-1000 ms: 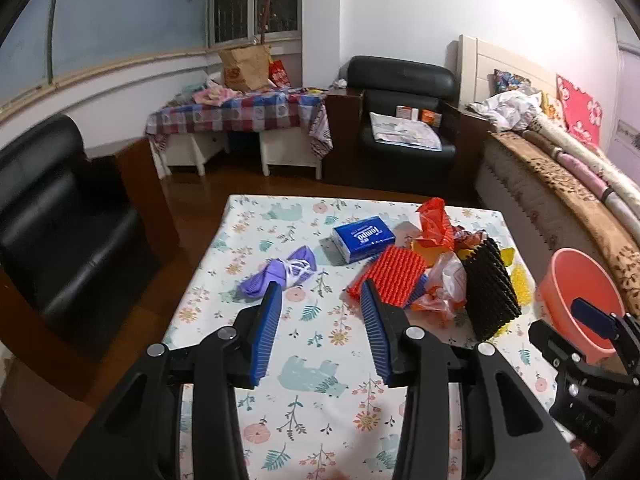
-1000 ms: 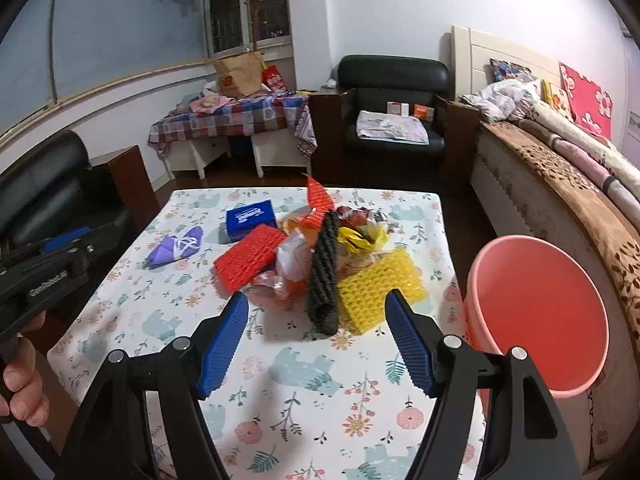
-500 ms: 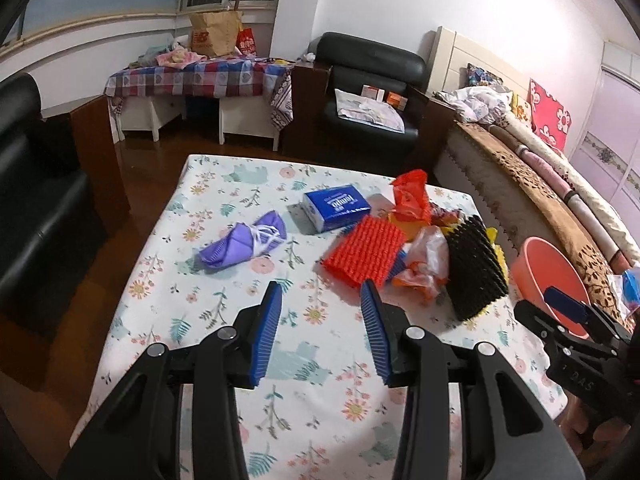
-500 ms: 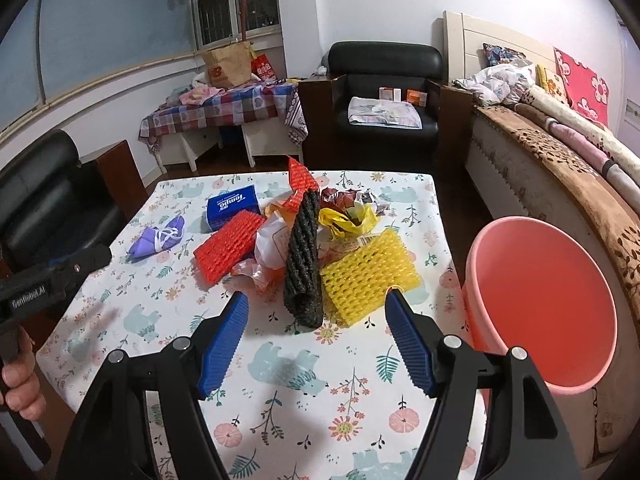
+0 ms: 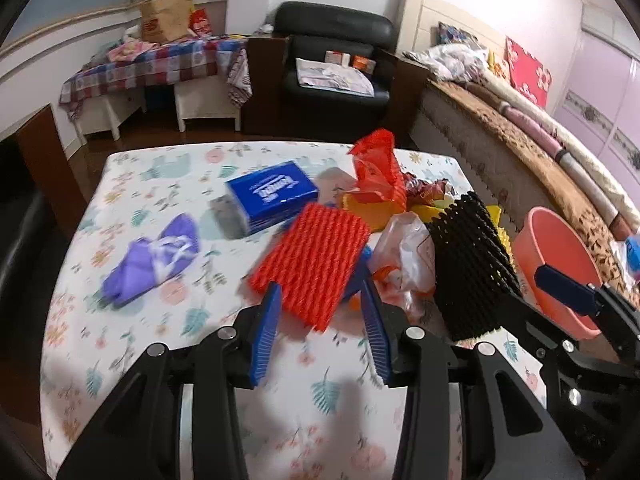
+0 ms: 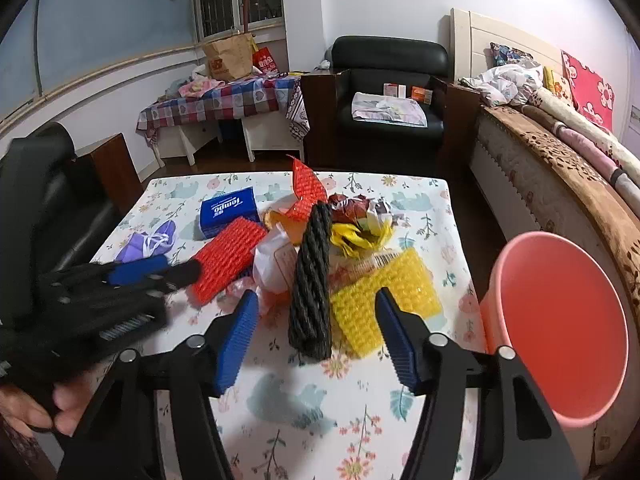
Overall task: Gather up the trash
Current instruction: 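Move the right tool to the black mesh sleeve and close on it, then lift the black sleeve with the right tool while the left tool grasps the red mesh sleeve, then carry the black sleeve in the right tool while the left tool carries the red sleeve over the pink bucket, then open both tools to drop the sleeves into the pink bucket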
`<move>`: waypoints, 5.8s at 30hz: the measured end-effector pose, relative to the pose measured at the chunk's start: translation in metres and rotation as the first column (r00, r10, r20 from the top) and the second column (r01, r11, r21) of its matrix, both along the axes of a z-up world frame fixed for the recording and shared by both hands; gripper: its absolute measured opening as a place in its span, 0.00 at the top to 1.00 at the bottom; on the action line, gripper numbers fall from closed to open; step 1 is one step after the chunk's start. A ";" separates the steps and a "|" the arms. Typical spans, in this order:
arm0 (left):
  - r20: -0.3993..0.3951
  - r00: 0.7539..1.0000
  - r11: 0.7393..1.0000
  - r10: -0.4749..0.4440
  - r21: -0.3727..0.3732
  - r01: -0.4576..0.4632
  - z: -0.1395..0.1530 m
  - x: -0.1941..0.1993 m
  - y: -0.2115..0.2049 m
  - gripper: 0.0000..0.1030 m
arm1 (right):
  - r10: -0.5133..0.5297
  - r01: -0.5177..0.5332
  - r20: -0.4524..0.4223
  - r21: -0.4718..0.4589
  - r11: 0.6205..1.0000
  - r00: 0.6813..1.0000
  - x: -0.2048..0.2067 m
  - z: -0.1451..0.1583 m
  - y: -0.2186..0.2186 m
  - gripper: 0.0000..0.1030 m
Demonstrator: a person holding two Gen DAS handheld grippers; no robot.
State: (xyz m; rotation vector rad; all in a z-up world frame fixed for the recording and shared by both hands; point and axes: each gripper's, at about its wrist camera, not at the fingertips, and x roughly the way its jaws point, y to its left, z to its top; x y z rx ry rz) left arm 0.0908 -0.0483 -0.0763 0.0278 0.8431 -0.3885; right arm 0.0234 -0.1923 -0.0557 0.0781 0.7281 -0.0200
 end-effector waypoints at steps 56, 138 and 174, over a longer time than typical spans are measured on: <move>-0.034 0.999 1.000 0.001 -0.001 -0.001 0.007 -0.010 -0.002 0.74 | -0.135 0.135 0.034 0.009 0.991 0.990 -0.027 0.033 -0.032 0.89; 0.123 0.917 0.911 -0.380 -0.121 0.394 0.074 -0.072 -0.177 0.92 | -0.368 0.355 0.031 0.198 0.914 0.929 -0.100 0.027 -0.207 0.89; -0.018 0.899 0.899 -0.438 -0.026 0.438 0.025 -0.057 -0.261 0.51 | -0.416 0.415 -0.038 0.199 0.888 0.909 -0.100 -0.017 -0.256 0.52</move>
